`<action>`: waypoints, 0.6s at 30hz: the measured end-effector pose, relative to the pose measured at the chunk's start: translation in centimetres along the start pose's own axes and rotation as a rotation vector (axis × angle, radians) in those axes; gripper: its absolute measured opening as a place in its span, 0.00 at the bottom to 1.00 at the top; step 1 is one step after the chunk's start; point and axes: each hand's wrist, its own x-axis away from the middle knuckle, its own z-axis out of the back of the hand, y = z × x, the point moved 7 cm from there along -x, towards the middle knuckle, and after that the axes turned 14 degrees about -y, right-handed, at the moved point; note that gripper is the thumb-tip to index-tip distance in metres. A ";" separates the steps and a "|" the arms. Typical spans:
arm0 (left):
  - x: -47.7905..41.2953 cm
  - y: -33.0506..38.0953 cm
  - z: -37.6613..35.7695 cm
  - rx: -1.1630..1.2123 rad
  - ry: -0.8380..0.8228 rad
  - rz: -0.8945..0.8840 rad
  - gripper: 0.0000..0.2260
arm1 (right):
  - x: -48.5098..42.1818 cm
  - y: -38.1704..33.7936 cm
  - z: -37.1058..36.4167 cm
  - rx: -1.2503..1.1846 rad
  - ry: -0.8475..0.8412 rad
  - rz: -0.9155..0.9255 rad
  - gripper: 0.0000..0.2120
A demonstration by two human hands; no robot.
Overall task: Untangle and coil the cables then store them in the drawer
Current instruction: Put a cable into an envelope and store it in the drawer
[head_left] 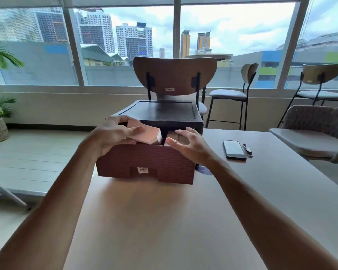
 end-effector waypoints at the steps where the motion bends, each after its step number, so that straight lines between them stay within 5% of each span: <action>1: -0.3 0.0 -0.1 -0.020 -0.006 0.004 0.15 | 0.0 0.1 0.0 -0.007 0.005 0.002 0.36; 4: -1.3 -0.7 0.2 -0.187 0.001 0.020 0.12 | 0.2 0.0 0.0 -0.035 0.014 -0.002 0.37; 8: -1.8 -1.6 1.4 -0.835 0.115 0.091 0.08 | 0.4 0.1 -0.1 -0.057 -0.021 -0.006 0.40; 11: -1.5 -2.0 1.0 -0.845 0.098 0.069 0.04 | 0.5 0.4 -0.1 -0.081 -0.035 -0.015 0.42; 15: -1.5 -2.8 1.1 -0.876 0.027 0.061 0.14 | 0.7 0.4 -0.2 -0.102 -0.027 0.001 0.42; 18: -1.3 -3.6 1.9 -0.984 -0.027 0.109 0.35 | 0.8 0.6 -0.2 -0.155 -0.033 -0.015 0.50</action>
